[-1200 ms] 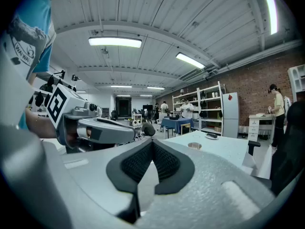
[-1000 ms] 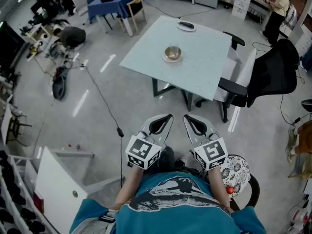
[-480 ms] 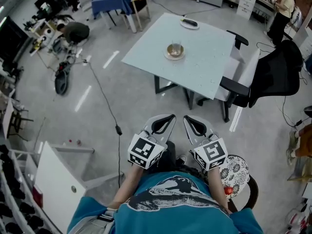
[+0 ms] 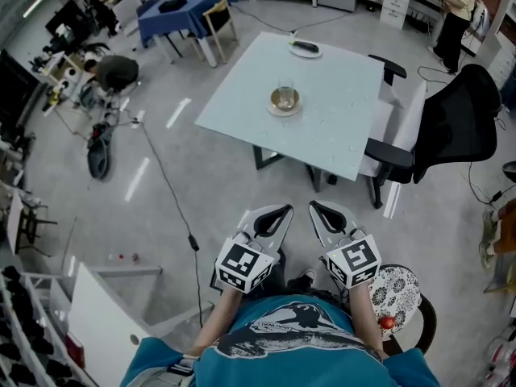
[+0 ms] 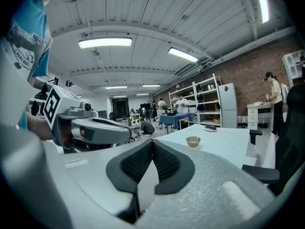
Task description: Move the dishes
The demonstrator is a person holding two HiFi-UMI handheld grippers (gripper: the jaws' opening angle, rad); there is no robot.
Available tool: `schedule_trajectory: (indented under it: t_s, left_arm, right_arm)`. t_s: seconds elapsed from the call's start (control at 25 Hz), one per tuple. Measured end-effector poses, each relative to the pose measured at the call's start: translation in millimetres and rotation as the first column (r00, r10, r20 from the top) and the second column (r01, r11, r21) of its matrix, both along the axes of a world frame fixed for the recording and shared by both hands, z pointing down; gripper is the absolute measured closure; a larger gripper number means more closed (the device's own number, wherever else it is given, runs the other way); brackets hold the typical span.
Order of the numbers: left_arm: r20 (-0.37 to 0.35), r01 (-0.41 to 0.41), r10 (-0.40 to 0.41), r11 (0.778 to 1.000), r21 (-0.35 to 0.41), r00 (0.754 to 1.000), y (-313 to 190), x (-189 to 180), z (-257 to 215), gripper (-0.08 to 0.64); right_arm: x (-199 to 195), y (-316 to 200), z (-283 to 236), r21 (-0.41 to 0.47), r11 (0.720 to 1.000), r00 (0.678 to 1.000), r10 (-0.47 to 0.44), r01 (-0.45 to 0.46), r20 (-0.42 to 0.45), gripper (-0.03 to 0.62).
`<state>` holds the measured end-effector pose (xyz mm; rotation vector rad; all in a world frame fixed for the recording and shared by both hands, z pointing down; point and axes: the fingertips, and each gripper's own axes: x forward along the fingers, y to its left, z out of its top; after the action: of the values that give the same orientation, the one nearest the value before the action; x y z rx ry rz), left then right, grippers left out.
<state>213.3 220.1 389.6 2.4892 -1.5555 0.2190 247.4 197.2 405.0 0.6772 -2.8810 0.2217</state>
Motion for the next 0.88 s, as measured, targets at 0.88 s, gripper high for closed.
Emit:
schedule_trajectory:
  t_s: [0.88]
  left_arm:
    - [-0.066, -0.060, 0.058, 0.998, -0.034, 0.996, -133.0, -205.5, 12.9, 0.545]
  right_arm:
    - [-188.7, -121.9, 22.6, -0.086, 0.992, 0.993, 0.081, -0.088, -0.086, 0.589]
